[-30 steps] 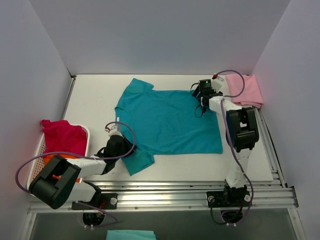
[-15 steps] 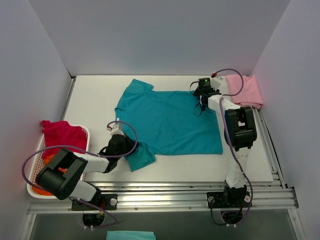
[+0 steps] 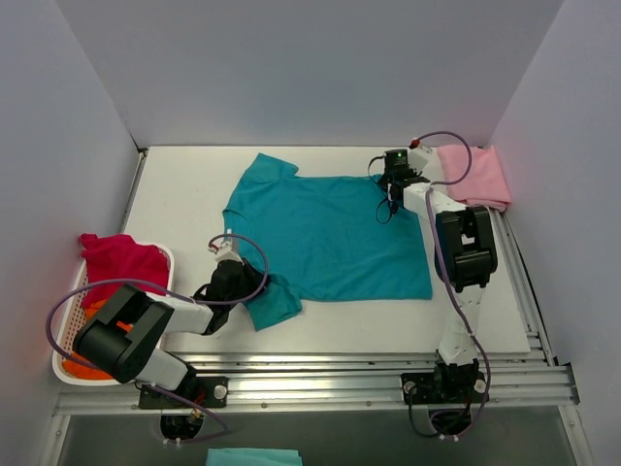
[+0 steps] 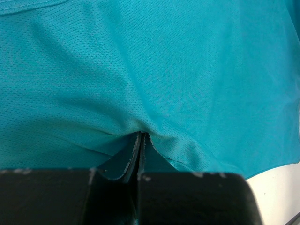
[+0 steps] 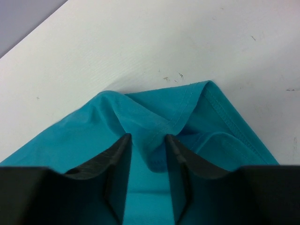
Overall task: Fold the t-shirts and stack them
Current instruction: Flatten the tshirt out
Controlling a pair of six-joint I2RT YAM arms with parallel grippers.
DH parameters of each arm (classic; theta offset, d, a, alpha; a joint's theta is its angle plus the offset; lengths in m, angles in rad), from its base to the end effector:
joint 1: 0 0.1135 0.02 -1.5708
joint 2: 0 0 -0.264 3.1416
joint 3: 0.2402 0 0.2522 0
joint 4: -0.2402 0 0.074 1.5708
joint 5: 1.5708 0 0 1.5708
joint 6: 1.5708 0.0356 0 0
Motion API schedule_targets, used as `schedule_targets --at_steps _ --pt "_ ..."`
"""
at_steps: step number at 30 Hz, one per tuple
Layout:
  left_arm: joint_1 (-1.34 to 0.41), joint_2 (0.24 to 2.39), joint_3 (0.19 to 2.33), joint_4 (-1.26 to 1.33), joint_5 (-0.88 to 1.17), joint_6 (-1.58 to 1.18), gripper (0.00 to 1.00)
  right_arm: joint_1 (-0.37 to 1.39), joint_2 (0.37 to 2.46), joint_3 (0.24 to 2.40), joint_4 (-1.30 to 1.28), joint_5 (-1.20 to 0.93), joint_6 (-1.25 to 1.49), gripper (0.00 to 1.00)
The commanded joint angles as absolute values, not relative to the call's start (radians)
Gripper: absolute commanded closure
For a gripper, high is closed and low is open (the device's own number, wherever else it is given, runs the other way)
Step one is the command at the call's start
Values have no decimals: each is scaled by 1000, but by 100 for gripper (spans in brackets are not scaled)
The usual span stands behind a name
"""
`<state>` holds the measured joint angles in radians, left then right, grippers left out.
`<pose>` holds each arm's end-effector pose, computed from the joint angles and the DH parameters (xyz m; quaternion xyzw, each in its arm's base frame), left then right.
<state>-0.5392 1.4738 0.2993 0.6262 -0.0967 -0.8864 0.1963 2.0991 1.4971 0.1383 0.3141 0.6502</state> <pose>0.2058 -0.1191 0.1164 -0.1738 0.8539 -0.2877 0.3973 0.4782 0.0839 0.2040 0.2692 0.8001 0.0920 0.5281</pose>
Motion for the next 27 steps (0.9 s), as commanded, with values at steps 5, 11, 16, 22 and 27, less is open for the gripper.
schedule_targets --at_steps 5,11,16,22,27 --pt "-531 1509 304 565 -100 -870 98 186 2155 1549 126 339 655 100" --pt "-525 1503 301 561 -101 -867 98 178 2181 1569 130 342 652 100" --pt "-523 1496 298 549 -101 -865 98 147 2210 1650 103 359 643 100" --pt "-520 1483 302 526 -109 -858 98 94 2316 1860 45 365 621 100" --pt "-515 1500 311 520 -110 -851 98 71 2456 2035 37 341 609 100"
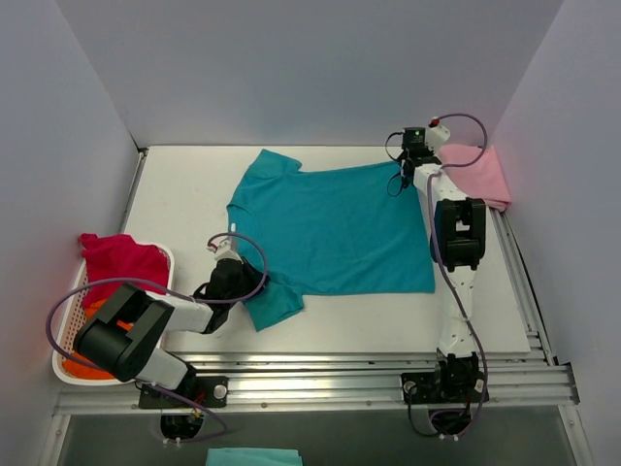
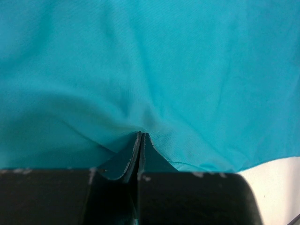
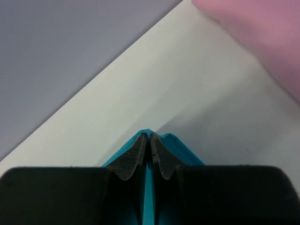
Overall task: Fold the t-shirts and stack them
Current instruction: Flatten the tshirt out
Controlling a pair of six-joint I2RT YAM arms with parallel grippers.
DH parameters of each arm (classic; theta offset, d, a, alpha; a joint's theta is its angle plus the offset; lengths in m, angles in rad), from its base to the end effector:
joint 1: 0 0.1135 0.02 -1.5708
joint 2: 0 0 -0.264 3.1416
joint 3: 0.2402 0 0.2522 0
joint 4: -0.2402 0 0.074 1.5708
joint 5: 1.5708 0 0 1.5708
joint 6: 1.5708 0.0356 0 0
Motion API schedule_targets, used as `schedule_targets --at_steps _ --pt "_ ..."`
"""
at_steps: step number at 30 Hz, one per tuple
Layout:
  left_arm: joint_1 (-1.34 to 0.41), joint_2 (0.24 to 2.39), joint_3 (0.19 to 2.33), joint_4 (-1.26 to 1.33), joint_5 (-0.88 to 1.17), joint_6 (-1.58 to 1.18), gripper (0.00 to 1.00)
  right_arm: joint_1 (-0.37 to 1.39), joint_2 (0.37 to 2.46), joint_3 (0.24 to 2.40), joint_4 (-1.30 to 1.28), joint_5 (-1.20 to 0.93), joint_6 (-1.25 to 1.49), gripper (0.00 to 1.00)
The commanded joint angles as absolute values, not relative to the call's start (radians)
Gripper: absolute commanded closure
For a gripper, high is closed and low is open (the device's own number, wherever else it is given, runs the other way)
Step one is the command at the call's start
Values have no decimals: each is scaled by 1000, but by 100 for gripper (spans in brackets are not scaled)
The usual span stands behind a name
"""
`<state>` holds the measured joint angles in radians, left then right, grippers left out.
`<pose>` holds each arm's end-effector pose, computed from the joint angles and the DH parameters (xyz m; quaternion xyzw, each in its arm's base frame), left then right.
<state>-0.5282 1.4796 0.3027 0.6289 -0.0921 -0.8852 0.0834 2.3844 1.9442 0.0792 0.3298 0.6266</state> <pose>0.2079 -0.1175 0.1162 -0.1768 0.8533 -0.2869 0.3979 0.5588 0.0351 0.2067 0.3076 0.7566 0.0684 0.5729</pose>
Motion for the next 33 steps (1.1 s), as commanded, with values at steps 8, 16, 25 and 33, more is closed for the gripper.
schedule_targets --at_steps 8,16,25,33 --pt "-512 1523 322 525 -106 -851 98 66 2548 2099 142 232 583 0" --pt "-512 1392 301 500 -112 -862 98 77 2247 1829 301 313 546 0" --pt "-563 874 362 122 -247 -819 6 179 1693 1359 218 813 595 0" --pt "-603 528 454 -351 -383 -836 5 294 1223 892 198 587 701 0"
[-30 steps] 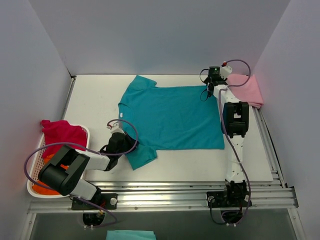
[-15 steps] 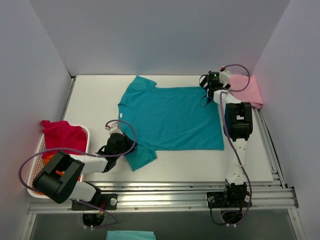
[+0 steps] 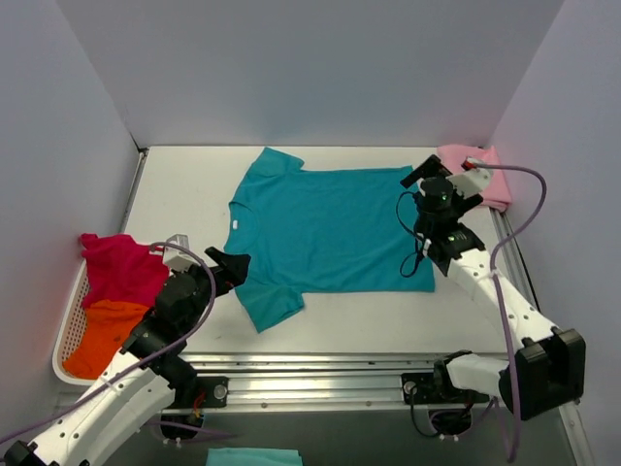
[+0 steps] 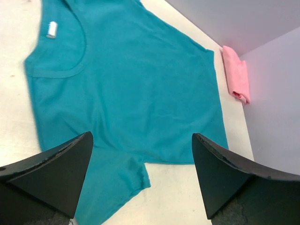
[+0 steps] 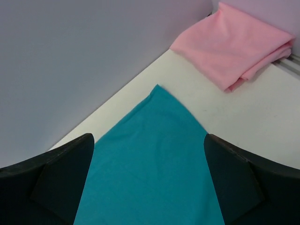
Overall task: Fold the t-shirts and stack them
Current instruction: Flatten the tshirt out, then fold the tshirt
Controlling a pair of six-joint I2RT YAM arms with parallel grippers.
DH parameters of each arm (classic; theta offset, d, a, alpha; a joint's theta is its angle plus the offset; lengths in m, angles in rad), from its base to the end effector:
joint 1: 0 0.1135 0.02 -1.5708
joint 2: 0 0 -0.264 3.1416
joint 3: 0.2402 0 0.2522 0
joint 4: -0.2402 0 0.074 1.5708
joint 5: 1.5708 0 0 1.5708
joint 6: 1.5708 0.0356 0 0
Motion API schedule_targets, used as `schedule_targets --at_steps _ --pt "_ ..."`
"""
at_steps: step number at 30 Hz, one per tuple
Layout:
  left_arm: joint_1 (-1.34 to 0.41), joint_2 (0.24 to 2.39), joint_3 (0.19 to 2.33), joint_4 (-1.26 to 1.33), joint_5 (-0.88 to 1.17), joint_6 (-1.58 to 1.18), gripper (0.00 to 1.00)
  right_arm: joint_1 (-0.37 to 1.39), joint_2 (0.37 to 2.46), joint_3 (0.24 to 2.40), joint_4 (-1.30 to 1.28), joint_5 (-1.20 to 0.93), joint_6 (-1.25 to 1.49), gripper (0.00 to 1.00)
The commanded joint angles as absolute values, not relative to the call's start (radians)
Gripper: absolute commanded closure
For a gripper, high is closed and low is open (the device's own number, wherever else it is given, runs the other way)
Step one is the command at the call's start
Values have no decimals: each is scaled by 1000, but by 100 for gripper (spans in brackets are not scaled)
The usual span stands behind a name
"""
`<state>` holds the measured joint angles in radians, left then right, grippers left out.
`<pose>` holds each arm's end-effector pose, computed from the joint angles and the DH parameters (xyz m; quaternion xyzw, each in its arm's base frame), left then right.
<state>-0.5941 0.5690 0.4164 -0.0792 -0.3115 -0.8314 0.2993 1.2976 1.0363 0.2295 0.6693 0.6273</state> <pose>0.1336 -0.0771 0.2530 -0.1873 0.7578 -0.3089 0.5434 0.2958 0.0682 0.3591 0.3362 0.6320 0.0827 0.6933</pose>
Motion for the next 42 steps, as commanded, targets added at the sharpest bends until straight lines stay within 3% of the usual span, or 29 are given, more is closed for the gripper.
schedule_targets --at_steps 1,3,9,12,13,16,19,20,21,23,25,26,27,29,30,32,33,36,42 --pt "-612 499 448 -421 -382 -851 4 304 1156 806 210 515 718 0" --pt "-620 467 414 -475 -374 -882 2 321 1079 743 195 462 774 0" --pt "-670 449 388 -603 -350 -939 19 454 945 611 20 484 840 0" --pt "-802 498 463 -650 -477 -975 21 610 847 600 -99 662 870 0" --pt "-851 515 483 -653 -606 -983 21 642 827 601 -126 739 877 0" --pt "-1017 622 573 -571 -786 -935 14 701 810 627 -147 759 867 0" --pt "-1052 754 591 -191 -786 -654 14 718 873 670 -130 712 844 0" --pt "-1054 781 563 -64 -679 -591 14 724 893 679 -130 712 844 0" --pt "-1048 785 448 277 -607 -495 3 741 923 687 -129 716 845 0" --pt "-1023 795 303 688 -555 -649 6 750 943 683 -114 718 847 0" --pt "-944 821 220 831 -459 -664 6 753 940 670 -107 710 845 0" --pt "-910 825 298 721 -389 -661 3 755 933 667 -107 706 845 0" --pt "-929 865 402 334 -434 -640 17 755 917 663 -109 706 842 0" --pt "-1049 966 626 17 -690 -661 18 755 898 657 -129 715 841 0" --pt "-1108 998 676 -288 -933 -795 15 755 890 658 -139 738 845 0" --pt "-1151 1101 817 -805 -977 -1083 12 756 871 660 -161 756 856 0" --pt "-1149 1136 837 -890 -967 -1273 12 756 867 661 -163 765 861 0" --pt "-1158 1227 806 -912 -867 -1358 11 756 862 669 -160 773 858 0" --pt "-1146 1152 515 -513 -647 -1371 11 758 913 693 -179 785 861 0"
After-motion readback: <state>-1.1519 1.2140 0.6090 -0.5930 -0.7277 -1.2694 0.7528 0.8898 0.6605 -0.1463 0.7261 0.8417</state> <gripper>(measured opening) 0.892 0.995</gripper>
